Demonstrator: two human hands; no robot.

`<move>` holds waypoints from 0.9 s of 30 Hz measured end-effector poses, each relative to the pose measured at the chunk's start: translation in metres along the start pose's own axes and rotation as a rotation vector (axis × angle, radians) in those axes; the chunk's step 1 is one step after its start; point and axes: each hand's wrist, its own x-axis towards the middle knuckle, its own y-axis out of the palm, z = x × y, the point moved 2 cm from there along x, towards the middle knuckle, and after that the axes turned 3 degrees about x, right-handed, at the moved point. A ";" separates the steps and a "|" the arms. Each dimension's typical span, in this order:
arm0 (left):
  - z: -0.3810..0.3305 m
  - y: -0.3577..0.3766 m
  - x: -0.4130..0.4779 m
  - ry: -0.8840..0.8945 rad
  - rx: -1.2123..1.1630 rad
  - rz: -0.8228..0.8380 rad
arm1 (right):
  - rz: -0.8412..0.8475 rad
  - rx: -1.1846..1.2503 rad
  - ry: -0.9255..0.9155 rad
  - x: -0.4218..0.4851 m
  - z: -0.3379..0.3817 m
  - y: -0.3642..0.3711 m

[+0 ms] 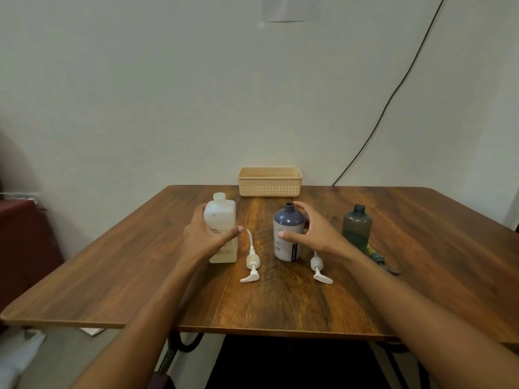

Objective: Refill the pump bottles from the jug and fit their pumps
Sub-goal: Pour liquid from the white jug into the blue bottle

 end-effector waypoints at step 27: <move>-0.022 -0.006 -0.006 0.116 -0.115 -0.112 | -0.229 0.280 -0.014 -0.008 0.015 -0.009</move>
